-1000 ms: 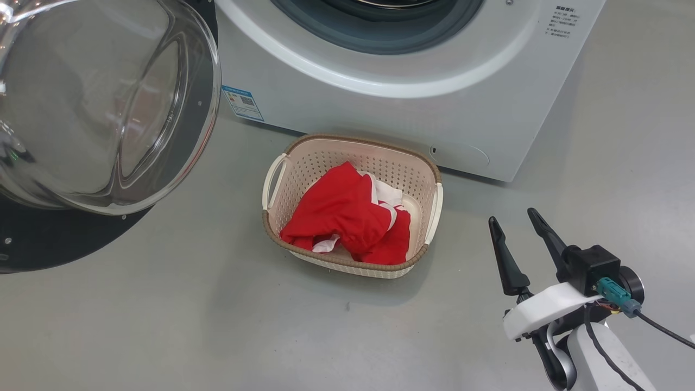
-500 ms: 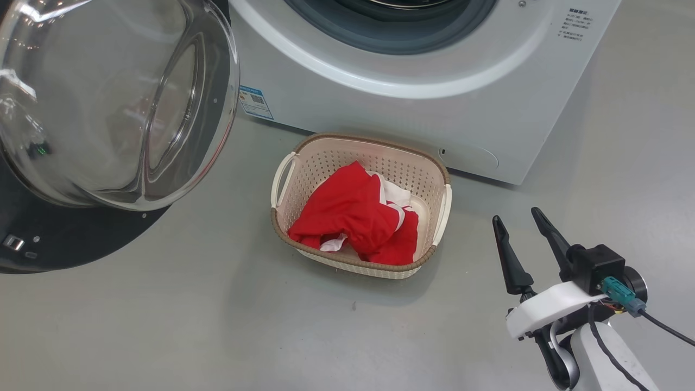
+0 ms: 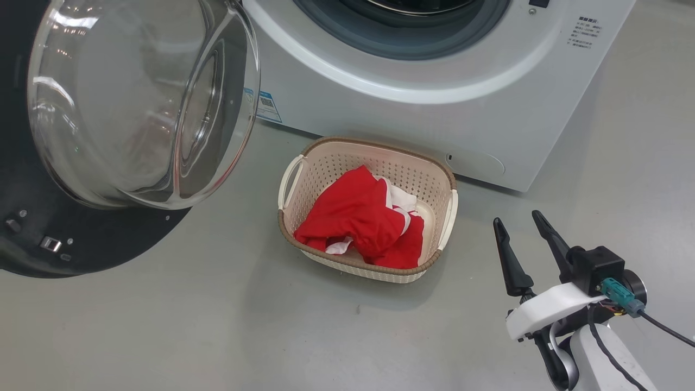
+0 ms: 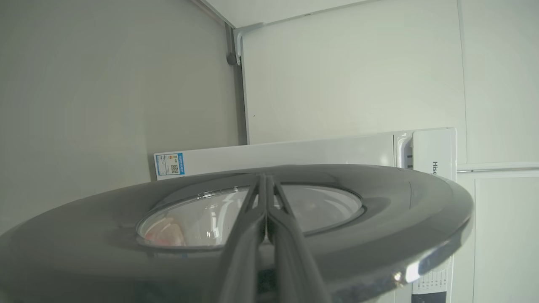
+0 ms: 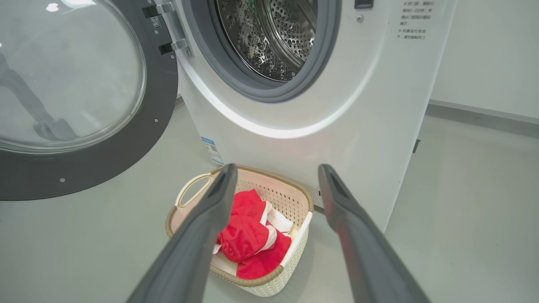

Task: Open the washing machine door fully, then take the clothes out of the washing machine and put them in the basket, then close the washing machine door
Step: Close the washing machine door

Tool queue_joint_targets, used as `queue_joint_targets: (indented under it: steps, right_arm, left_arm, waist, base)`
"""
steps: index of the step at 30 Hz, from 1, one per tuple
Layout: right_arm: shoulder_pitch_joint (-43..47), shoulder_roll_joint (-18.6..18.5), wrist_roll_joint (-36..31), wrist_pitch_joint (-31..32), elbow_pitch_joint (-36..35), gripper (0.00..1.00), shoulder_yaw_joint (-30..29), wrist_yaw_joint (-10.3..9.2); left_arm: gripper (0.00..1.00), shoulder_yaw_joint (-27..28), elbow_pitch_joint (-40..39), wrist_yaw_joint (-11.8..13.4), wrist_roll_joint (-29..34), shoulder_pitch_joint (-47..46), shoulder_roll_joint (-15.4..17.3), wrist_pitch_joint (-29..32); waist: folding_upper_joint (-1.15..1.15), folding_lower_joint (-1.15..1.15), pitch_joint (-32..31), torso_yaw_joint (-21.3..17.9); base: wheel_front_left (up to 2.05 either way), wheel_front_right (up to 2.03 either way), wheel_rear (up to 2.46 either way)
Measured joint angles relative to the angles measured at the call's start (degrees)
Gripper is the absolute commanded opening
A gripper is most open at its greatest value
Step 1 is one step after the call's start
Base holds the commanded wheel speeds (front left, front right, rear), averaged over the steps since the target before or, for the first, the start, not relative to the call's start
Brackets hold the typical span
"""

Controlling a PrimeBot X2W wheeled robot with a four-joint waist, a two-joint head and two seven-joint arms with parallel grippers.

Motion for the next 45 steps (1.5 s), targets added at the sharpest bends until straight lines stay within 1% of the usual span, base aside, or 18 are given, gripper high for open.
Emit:
queue_joint_targets:
  steps: [4, 8, 11, 13, 18, 22, 25, 31, 37, 40, 45]
  right_arm:
    - [0.0, 0.1, 0.2, 0.0, 0.2, 1.0, 0.0, 0.03]
    - [0.0, 0.3, 0.2, 0.0, 0.5, 1.0, 0.1, 0.03]
    - [0.0, 0.5, 0.3, 0.0, 0.7, 1.0, 0.4, 0.04]
    - [0.0, 0.6, 0.3, 0.0, 1.0, 1.0, 0.9, 0.04]
    - [0.0, 0.7, 0.8, 0.0, 1.0, 1.0, 1.2, 0.05]
    - [0.0, 0.9, 1.3, 0.0, 1.1, 1.0, 1.3, 0.05]
    - [0.0, 0.9, 1.4, 0.0, 1.1, 1.0, 1.5, 0.07]
    - [-0.1, 1.0, 2.3, 0.0, 1.1, 1.0, 1.5, 0.07]
    - [-0.1, 1.0, 2.8, 0.0, 1.0, 1.0, 1.3, 0.05]
    - [-0.3, 1.0, 2.9, 0.0, 1.0, 1.0, 1.3, 0.05]
    - [-0.8, 1.1, 3.2, 0.0, 0.9, 1.0, 1.1, 0.05]
  left_arm:
    - [0.0, -0.9, -1.5, -0.5, -2.4, 0.8, 0.0, 4.3]
    - [0.0, -2.5, -3.2, -0.5, -3.0, 0.8, -0.3, 8.6]
    - [0.0, -2.9, -4.2, -0.4, -4.6, 0.9, -0.9, 11.8]
    - [0.0, -3.2, -5.0, 0.2, -6.3, 1.4, -1.0, 14.2]
    - [0.0, -4.1, -7.0, 1.6, -8.1, 2.6, -1.0, 19.1]
    - [0.0, -5.2, -10.0, 2.1, -10.2, 3.1, -1.3, 24.0]
    - [0.0, -5.4, -11.4, 2.1, -11.1, 3.2, -1.4, 26.0]
    - [0.0, -6.3, -14.3, 3.1, -12.4, 4.5, -1.4, 28.4]
    - [0.0, -7.1, -17.1, 3.1, -13.2, 5.1, -1.7, 30.9]
    - [0.0, -7.6, -18.9, 3.4, -14.1, 5.2, -2.5, 31.9]
    - [0.0, -8.1, -21.7, 3.6, -16.0, 5.2, -5.3, 32.7]
  waist:
    - [0.0, 0.0, -0.3, 0.0]
    - [0.0, 0.0, -0.6, 0.0]
    - [0.0, 0.0, -0.8, -0.2]
    - [0.0, 0.0, -1.0, -0.5]
    - [0.0, 0.0, -1.5, -1.6]
    - [0.0, 0.0, -1.9, -2.9]
    - [0.0, 0.0, -1.9, -3.8]
    - [0.0, 0.0, -1.7, -6.0]
    - [0.0, 0.0, -1.3, -8.1]
    - [0.0, 0.0, -1.1, -9.2]
    - [0.0, 0.0, -0.7, -11.0]
  base:
    - [0.0, 0.0, 0.0]
    - [0.0, 0.0, 0.0]
    - [0.0, 0.0, 0.0]
    - [0.0, 0.0, 0.0]
    - [0.0, 0.0, 0.0]
    - [0.0, 0.0, 0.0]
    - [0.0, 0.0, 0.0]
    - [0.0, 0.0, 0.0]
    - [0.0, 0.0, 0.0]
    - [0.0, 0.0, 0.0]
    - [0.0, 0.0, 0.0]
